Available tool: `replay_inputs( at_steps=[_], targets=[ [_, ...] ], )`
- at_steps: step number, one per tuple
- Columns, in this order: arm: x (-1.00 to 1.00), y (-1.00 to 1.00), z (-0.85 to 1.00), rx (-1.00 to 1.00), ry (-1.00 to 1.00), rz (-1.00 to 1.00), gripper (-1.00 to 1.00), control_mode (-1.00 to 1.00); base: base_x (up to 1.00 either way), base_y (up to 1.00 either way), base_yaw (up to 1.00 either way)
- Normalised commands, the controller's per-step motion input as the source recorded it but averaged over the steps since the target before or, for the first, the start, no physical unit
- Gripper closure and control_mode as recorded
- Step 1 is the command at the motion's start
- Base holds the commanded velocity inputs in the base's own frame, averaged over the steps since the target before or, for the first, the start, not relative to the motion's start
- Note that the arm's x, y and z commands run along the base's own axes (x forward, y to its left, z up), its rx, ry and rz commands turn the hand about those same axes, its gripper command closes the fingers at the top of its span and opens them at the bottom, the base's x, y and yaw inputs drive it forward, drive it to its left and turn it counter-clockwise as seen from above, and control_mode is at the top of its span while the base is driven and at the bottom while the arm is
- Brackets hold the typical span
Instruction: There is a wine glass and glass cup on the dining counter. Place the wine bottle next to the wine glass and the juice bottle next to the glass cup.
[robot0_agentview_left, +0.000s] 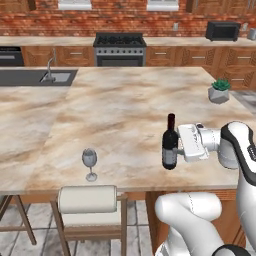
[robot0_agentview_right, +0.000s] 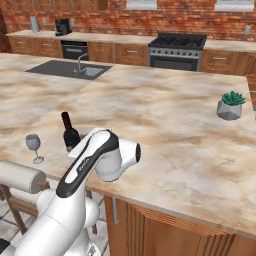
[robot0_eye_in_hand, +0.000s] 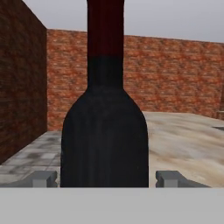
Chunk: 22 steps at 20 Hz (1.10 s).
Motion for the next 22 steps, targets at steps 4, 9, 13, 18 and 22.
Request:
replay_inputs(
  at_steps=[4, 9, 13, 18, 22],
  targets=[
    [0.00, 0.00, 0.00, 0.00, 0.00, 0.00, 1.00, 1.00, 0.40, 0.01, 0.10],
    [0.00, 0.00, 0.00, 0.00, 0.00, 0.00, 1.00, 1.00, 0.02, 0.00, 0.01],
    [0.00, 0.00, 0.00, 0.00, 0.00, 0.00, 1.00, 1.00, 0.00, 0.00, 0.00],
    [0.01, 0.01, -0.01, 0.00, 0.04, 0.00, 1.00, -1.00, 0.00, 0.00, 0.00],
    [0.26, 0.18, -0.03, 0.02, 0.04, 0.03, 1.00, -1.00, 0.00, 0.00, 0.00]
  ],
)
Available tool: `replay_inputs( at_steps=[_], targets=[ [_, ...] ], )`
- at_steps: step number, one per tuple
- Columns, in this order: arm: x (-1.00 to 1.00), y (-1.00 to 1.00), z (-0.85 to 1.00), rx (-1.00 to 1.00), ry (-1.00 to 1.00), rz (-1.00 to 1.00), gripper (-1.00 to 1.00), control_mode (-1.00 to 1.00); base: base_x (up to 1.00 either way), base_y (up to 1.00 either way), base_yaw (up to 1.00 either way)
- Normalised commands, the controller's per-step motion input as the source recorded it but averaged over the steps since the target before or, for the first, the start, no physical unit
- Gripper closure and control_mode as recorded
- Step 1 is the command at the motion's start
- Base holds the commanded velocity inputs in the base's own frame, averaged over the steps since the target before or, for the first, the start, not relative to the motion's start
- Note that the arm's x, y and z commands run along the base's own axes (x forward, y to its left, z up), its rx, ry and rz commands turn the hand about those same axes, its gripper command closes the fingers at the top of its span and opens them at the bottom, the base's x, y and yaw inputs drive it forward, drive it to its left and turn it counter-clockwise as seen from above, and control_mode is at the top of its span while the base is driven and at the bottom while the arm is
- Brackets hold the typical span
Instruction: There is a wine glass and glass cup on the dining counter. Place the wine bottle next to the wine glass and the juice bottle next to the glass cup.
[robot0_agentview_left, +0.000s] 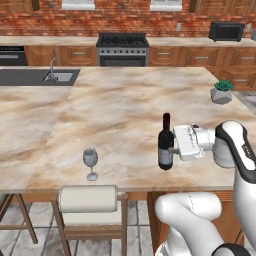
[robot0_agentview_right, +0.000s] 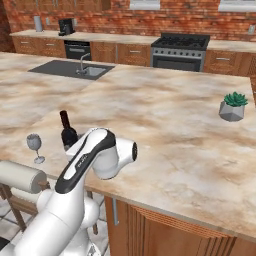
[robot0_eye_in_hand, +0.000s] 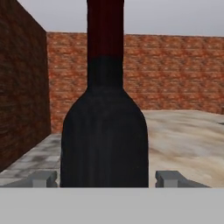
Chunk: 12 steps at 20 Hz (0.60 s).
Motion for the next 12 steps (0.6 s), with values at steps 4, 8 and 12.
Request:
replay_inputs(
  at_steps=[4, 8, 12],
  targets=[
    [0.48, 0.36, -0.02, 0.04, 0.19, 0.05, 1.00, -1.00, 0.00, 0.00, 0.00],
    [0.46, 0.45, -0.03, 0.00, 0.22, 0.08, 1.00, -1.00, 0.00, 0.00, 0.00],
    [0.32, 0.41, -0.14, 0.00, 0.06, 0.07, 1.00, -1.00, 0.00, 0.00, 0.00]
  ],
)
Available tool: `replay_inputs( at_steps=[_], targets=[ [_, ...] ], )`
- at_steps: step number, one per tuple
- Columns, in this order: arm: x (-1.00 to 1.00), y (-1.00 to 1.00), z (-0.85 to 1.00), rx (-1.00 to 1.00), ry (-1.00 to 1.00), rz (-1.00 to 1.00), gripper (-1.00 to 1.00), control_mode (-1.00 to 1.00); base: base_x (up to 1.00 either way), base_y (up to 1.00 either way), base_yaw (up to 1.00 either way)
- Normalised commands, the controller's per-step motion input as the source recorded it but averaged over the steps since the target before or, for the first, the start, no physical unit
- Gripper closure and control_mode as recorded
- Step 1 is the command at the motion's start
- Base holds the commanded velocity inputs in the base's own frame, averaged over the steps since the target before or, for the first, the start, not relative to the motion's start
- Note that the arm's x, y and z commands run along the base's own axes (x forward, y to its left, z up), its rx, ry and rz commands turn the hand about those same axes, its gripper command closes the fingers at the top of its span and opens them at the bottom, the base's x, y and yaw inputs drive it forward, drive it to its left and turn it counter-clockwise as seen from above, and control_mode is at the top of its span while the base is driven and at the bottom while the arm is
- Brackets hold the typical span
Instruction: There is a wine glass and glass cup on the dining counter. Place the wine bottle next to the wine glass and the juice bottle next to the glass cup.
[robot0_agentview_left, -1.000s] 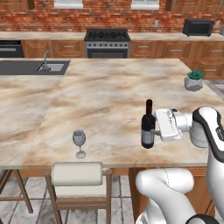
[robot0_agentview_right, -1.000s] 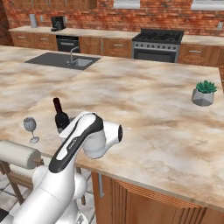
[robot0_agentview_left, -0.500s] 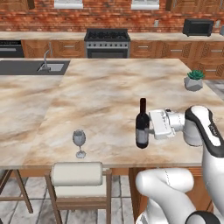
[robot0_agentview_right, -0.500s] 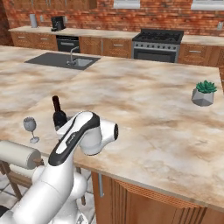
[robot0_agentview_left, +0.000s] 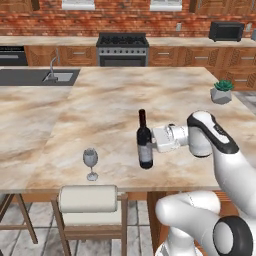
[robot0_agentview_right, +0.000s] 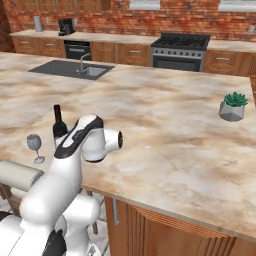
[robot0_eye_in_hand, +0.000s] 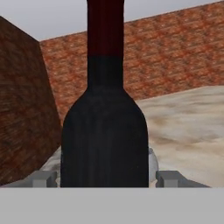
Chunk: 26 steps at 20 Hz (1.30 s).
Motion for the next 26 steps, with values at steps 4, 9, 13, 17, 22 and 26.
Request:
replay_inputs(
  at_steps=[4, 9, 13, 17, 22, 26],
  targets=[
    [0.19, 0.28, -0.17, 0.00, 0.04, 0.10, 1.00, -1.00, 0.00, 0.00, 0.00],
    [0.08, 0.28, -0.19, 0.00, -0.07, 0.06, 1.00, -1.00, 0.00, 0.00, 0.00],
    [0.17, 0.22, -0.11, 0.01, -0.09, 0.02, 1.00, -1.00, 0.00, 0.00, 0.00],
    [0.21, 0.22, -0.09, 0.05, -0.02, 0.01, 1.00, -1.00, 0.00, 0.00, 0.00],
    [0.21, 0.29, -0.11, 0.05, 0.00, 0.00, 1.00, -1.00, 0.00, 0.00, 0.00],
    [0.16, 0.30, -0.11, 0.04, 0.00, 0.00, 1.00, -1.00, 0.00, 0.00, 0.00]
  ],
)
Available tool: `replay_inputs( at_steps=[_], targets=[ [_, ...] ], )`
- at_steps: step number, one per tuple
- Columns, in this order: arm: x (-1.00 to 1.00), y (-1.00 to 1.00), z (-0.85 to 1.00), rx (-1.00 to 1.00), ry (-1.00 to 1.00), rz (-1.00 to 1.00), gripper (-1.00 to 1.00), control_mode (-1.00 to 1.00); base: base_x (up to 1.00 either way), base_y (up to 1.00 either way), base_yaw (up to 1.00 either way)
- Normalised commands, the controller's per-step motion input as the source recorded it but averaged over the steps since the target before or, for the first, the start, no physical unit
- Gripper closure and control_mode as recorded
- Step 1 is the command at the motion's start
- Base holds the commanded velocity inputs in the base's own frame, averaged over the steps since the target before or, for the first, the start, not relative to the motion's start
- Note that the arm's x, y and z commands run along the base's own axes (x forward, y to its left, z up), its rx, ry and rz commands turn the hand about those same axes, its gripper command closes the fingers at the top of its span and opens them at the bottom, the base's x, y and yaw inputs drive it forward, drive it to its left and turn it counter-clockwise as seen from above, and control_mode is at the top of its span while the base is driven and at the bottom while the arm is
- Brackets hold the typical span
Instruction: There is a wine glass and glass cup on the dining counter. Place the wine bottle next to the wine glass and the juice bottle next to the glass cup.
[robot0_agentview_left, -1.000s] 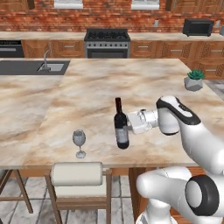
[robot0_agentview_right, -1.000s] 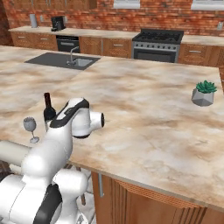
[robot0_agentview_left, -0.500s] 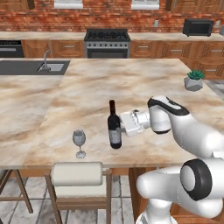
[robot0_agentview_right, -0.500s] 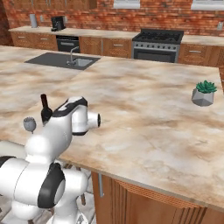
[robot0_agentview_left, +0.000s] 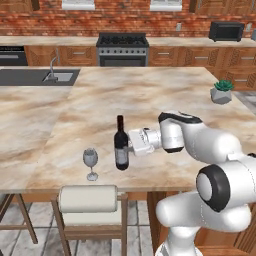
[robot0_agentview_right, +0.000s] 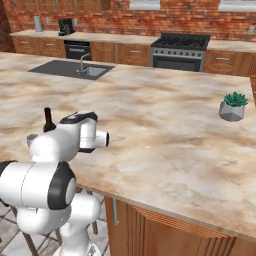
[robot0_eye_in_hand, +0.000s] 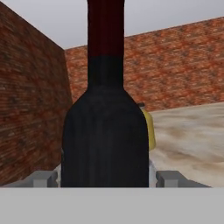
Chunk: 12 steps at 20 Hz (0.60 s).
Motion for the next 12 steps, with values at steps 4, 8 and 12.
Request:
replay_inputs(
  at_steps=[4, 8, 12],
  targets=[
    [0.13, 0.28, -0.15, 0.03, 0.00, 0.00, 1.00, -1.00, 0.00, 0.00, 0.00],
    [0.13, 0.20, -0.19, 0.03, 0.00, 0.00, 1.00, -1.00, 0.00, 0.00, 0.00],
    [0.16, 0.17, -0.22, 0.04, 0.00, 0.00, 1.00, -1.00, 0.00, 0.00, 0.00]
  ],
)
